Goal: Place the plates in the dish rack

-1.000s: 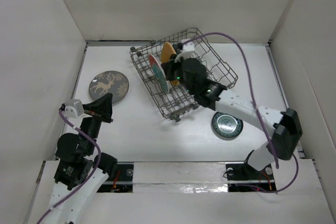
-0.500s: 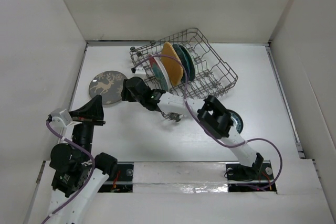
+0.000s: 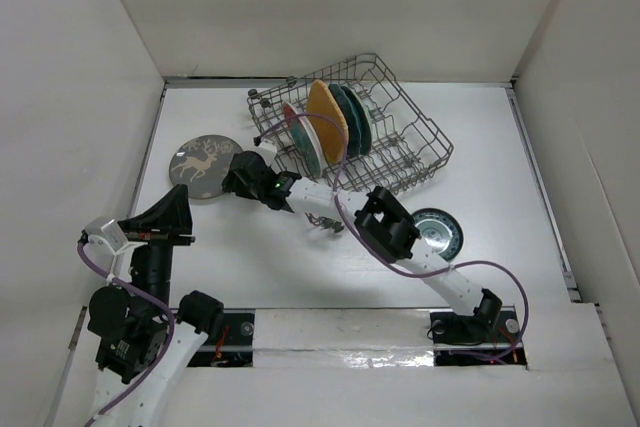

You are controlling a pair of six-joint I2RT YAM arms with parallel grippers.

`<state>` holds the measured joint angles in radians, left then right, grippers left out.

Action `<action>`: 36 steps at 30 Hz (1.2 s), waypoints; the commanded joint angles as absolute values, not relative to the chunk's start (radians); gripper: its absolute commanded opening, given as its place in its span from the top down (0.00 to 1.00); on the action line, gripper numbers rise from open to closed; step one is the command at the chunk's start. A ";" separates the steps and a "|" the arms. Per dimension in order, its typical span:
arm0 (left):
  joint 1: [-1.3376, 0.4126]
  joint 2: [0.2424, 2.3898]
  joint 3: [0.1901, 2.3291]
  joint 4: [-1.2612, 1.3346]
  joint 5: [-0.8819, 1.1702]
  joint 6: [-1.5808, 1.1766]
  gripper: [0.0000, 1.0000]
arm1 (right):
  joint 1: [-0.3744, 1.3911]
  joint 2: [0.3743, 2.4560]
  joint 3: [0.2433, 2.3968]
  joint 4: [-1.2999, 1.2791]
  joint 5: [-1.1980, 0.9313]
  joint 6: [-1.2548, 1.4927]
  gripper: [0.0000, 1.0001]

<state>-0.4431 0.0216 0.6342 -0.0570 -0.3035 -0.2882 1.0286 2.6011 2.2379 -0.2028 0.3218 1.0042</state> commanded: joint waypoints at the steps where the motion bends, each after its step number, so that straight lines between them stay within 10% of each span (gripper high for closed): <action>1: -0.442 0.005 0.644 -0.009 -0.299 -0.295 0.96 | 1.015 2.638 2.293 -0.186 0.305 1.118 0.38; 8: -0.442 0.003 0.646 -0.008 -0.287 -0.290 0.95 | 0.983 2.711 2.326 -0.153 0.248 1.203 0.46; 16: -0.442 0.006 0.644 -0.006 -0.258 -0.287 0.94 | 0.963 2.694 2.265 -0.082 0.244 1.210 0.99; 36: -0.442 0.005 0.647 -0.005 -0.278 -0.268 0.94 | 1.072 1.976 1.431 0.486 0.485 0.878 1.00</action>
